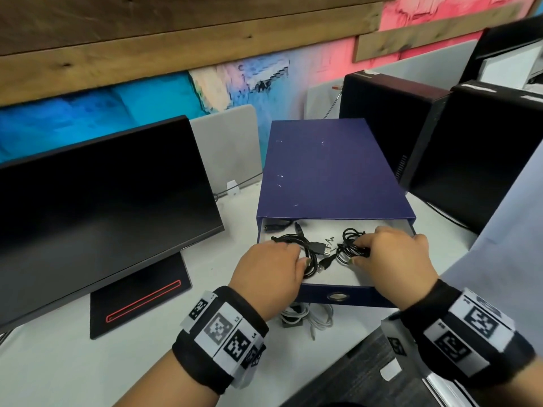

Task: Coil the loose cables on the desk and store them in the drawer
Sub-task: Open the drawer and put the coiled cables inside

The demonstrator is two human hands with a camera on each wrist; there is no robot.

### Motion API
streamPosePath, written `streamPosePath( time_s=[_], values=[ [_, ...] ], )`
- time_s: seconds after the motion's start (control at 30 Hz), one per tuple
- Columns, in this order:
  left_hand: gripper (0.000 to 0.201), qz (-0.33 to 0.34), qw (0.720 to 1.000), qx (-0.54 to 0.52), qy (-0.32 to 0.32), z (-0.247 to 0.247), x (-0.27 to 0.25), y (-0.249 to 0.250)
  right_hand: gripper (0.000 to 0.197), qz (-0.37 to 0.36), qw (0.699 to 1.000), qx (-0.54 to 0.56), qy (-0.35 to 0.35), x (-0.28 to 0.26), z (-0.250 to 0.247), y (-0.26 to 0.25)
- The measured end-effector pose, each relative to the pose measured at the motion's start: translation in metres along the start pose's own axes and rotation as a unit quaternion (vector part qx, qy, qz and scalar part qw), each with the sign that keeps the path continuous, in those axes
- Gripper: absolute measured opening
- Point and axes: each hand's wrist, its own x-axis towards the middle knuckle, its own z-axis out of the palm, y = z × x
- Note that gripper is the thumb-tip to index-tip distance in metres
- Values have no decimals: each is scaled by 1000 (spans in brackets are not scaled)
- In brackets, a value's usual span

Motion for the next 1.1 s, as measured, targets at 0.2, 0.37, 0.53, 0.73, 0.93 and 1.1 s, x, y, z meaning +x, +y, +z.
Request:
streamPosePath(
  time_s=[0.2,0.37,0.53,0.73,0.93,1.1],
  values=[
    [52,0,999,1,-45,5,15,3,41,31,996,77,-19,9,0,-1],
    [58,-5,998,-29,-61,6,28,5,50,22,991,134,-17,6,2,5],
    [55,4,996,-55,-67,9,37,8,24,12,993,118,15,2,3,9],
    [48,25,990,-89,-103,16,48,9,38,2,991,121,-62,9,7,10],
    [34,5,996,-86,-23,13,41,11,41,-30,986,153,-61,6,6,10],
    [29,27,995,-78,52,4,24,-1,33,-136,974,179,-27,-7,0,1]
  ],
)
